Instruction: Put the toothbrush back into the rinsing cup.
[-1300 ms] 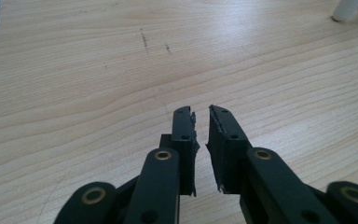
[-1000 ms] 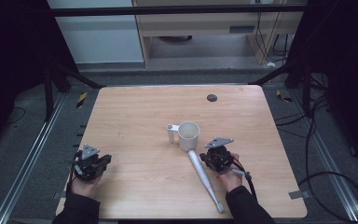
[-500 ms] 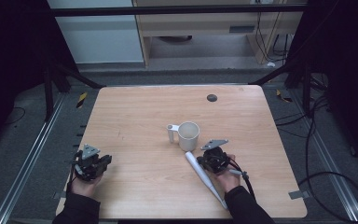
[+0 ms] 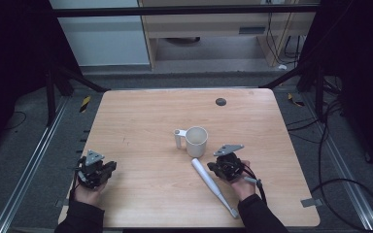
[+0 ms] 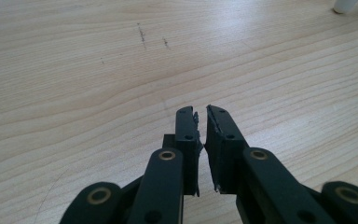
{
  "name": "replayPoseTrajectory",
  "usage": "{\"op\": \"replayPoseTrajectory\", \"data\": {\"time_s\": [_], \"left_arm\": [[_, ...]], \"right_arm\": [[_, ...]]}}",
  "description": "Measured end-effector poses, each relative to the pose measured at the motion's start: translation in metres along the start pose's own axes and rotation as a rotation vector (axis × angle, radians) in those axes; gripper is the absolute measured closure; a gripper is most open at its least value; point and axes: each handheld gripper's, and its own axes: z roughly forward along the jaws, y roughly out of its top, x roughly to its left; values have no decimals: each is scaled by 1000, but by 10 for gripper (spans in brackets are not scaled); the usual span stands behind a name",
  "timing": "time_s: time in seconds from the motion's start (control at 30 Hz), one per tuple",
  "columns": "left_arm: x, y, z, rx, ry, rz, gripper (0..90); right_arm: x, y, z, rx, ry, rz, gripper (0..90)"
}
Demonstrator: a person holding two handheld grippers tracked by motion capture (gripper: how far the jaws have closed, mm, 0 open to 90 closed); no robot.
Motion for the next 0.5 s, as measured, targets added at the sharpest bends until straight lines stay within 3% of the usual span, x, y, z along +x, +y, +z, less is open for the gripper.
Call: {"op": "replayPoseTrajectory", "data": {"time_s": [0.2,0.5], "left_arm": [[-1,0,0,1,0,-2,822],[-2,1,0,6,-9,2,835]], "right_arm": [[8,-14,-29,-40,24,26,900],[15,-47,-52,-31,50,45,900]]}}
